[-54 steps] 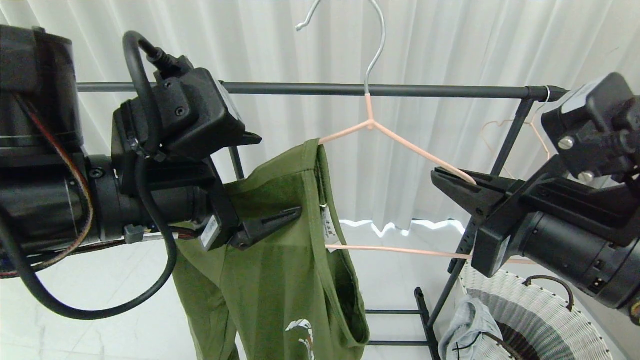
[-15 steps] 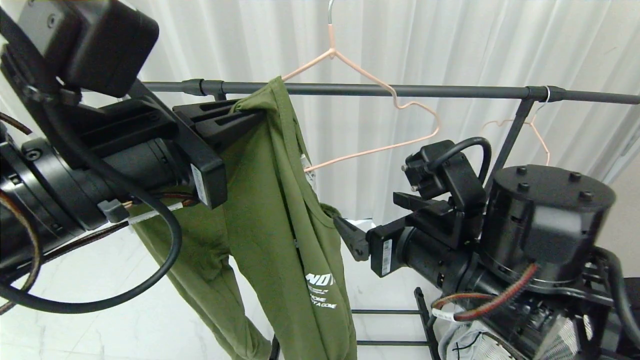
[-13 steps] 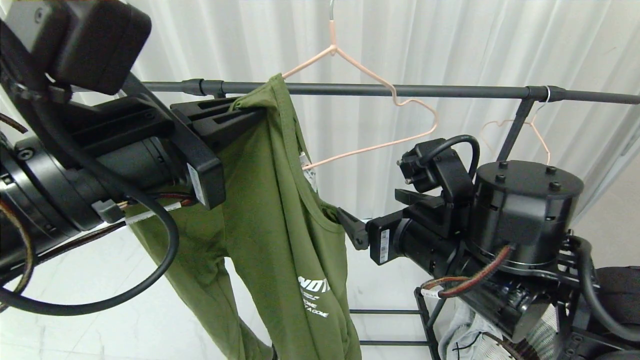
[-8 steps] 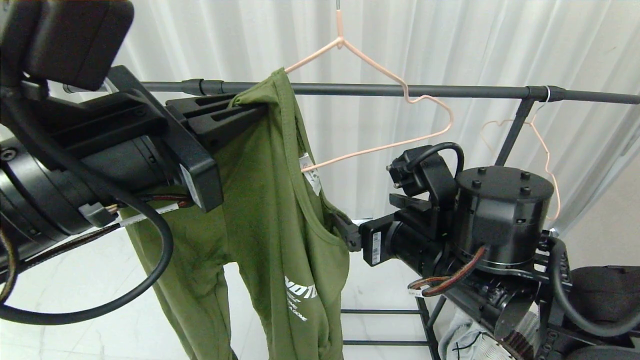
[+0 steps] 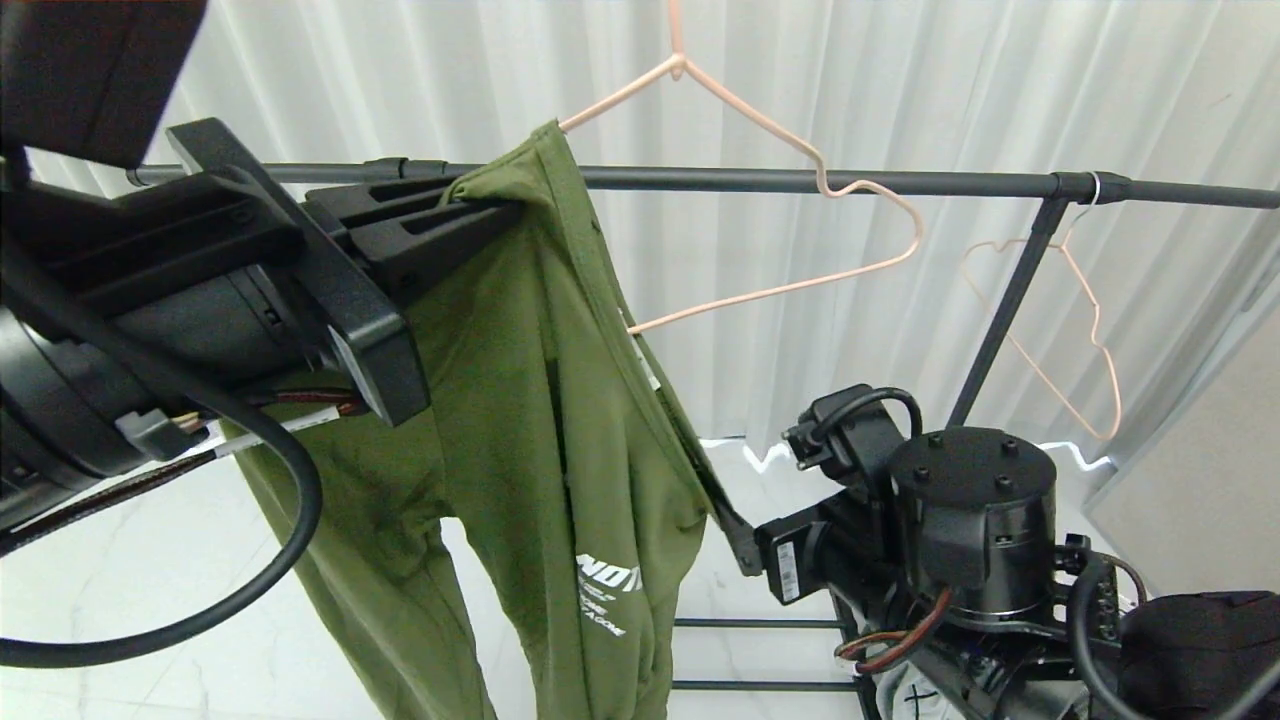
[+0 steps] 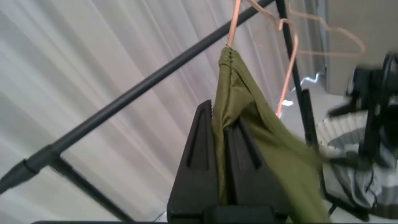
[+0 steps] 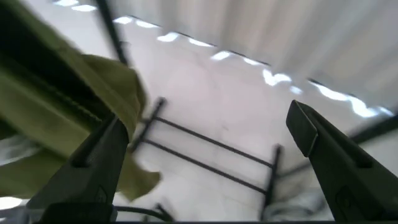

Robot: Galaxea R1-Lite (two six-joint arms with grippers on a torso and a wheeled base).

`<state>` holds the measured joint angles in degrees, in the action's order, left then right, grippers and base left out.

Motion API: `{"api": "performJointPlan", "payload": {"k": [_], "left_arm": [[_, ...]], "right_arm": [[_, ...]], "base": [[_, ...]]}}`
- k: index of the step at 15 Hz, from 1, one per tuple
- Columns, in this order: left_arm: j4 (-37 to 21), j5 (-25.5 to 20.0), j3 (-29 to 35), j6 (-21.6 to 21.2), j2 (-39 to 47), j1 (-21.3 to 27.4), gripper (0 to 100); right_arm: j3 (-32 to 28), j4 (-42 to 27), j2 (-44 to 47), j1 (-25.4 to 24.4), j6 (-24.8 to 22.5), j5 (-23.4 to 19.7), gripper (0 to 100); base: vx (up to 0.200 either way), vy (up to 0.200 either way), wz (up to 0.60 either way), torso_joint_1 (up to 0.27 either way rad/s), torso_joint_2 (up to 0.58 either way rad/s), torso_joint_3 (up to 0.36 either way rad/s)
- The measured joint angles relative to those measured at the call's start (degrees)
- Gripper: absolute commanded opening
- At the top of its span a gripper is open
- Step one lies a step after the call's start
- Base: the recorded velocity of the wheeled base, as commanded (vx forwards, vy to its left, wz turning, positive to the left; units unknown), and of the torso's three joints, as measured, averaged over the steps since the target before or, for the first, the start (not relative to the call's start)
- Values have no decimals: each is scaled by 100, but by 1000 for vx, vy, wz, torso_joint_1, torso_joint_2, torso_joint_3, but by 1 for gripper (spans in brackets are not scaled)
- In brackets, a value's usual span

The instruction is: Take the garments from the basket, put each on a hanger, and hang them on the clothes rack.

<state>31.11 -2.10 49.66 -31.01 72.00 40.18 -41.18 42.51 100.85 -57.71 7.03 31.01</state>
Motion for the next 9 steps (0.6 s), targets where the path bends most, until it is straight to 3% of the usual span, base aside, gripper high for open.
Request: {"api": "performJointPlan", "payload": {"k": [5, 9], "left_arm": [[-11, 7, -446, -66, -150, -146, 0], [-10, -1, -998, -71, -350, -160, 0]], "right_arm": [[369, 18, -469, 1182, -307, 234, 100], [367, 16, -1143, 2208, -845, -1, 100]], "base": [[0, 0, 0, 0, 0, 0], [0, 0, 0, 0, 0, 0]]}}
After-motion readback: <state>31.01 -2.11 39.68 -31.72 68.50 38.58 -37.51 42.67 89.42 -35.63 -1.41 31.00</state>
